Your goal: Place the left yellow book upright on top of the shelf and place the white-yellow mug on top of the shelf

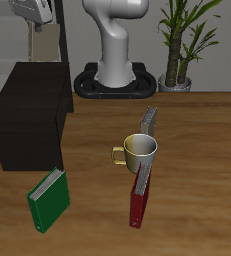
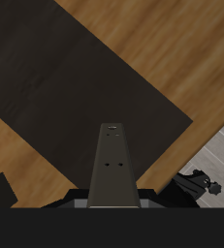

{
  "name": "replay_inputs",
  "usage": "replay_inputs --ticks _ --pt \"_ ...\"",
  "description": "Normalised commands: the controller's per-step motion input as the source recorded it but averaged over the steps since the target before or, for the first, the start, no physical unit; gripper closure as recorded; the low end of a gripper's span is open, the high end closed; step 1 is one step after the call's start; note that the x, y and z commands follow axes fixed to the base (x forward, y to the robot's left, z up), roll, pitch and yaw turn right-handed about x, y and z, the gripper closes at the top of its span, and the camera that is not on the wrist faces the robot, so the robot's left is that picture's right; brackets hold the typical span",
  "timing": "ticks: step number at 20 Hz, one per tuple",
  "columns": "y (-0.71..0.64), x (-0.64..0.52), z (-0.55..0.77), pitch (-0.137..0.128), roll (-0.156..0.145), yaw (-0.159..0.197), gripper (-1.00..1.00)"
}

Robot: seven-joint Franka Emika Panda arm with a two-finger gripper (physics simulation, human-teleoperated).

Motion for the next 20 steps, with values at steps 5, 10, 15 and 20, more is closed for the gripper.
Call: replay_inputs --ticks 5,10,15,20 --pt "0.01 0.11 -0.12 0.025 0.11 -0.047 1.0" --pt "-0.21 0.02 -0.09 0.004 -0.035 -0.05 1.0" --pt "-0.17 0.02 -0.09 -0.009 -0.037 -0.031 1.0" --pt "-0.03 0.1 -0.14 0.03 -0.001 0.009 -1.0"
